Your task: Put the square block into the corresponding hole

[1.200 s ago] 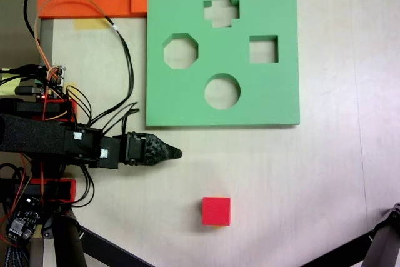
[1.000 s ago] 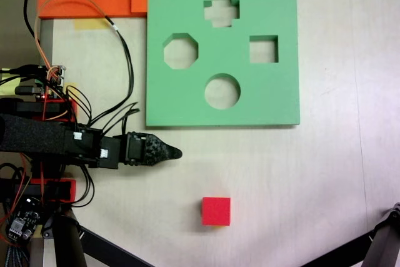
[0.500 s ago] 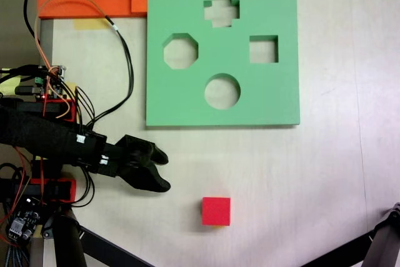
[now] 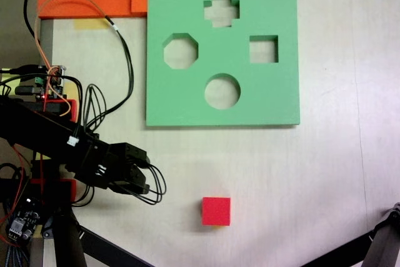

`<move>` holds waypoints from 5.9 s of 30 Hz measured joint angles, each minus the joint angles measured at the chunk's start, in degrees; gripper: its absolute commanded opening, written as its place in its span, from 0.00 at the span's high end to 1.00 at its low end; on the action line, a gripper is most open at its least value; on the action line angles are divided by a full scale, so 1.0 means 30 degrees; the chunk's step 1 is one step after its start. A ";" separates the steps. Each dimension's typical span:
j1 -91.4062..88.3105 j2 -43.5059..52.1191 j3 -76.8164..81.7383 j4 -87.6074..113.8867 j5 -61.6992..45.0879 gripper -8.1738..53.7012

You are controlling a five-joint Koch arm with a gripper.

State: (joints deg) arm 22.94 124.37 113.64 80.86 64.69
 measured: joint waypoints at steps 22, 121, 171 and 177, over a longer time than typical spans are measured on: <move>-0.0996 -1.5762 -1.4443 0.5303 -0.0996 0.02; -1.8105 -2.6426 -2.9092 0.0381 1.9951 0.99; -1.8398 -2.8652 -3.0059 0.1201 1.8398 0.39; -1.8750 -2.9063 -2.9854 0.1465 1.8164 0.12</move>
State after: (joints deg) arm -33.31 37.18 24.08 85.25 119.18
